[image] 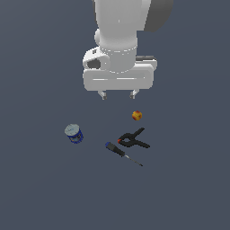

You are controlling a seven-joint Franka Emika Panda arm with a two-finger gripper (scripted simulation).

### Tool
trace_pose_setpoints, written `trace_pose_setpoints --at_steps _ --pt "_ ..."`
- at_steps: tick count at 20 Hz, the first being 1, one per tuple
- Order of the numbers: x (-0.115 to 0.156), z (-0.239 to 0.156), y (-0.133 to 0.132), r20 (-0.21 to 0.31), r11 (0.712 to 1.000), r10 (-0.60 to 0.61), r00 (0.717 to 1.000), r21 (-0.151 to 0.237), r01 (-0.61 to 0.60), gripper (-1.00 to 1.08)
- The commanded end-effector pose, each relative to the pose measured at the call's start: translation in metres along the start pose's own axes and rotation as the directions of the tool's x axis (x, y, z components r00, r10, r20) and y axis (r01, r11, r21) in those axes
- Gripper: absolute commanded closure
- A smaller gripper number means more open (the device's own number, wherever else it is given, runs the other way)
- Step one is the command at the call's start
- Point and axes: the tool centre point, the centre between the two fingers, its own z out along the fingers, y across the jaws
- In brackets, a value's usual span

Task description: Pick up a designated object from a clutter of objects.

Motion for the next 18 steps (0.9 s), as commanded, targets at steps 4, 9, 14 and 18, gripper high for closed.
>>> trace_pose_setpoints --at_steps 4,9,14,18 --pt "0.003 0.01 -0.004 0.002 0.999 0.054 0.999 0.005 -0.054 -0.92" --pt "0.006 0.025 -0.01 0.006 0.991 0.132 0.991 0.011 -0.132 -0.92" --pt "0.01 0.046 -0.018 0.013 0.971 0.239 0.971 0.017 -0.239 -0.92" --pt "0.013 0.065 -0.025 0.019 0.943 0.333 0.943 0.02 -0.333 -0.92"
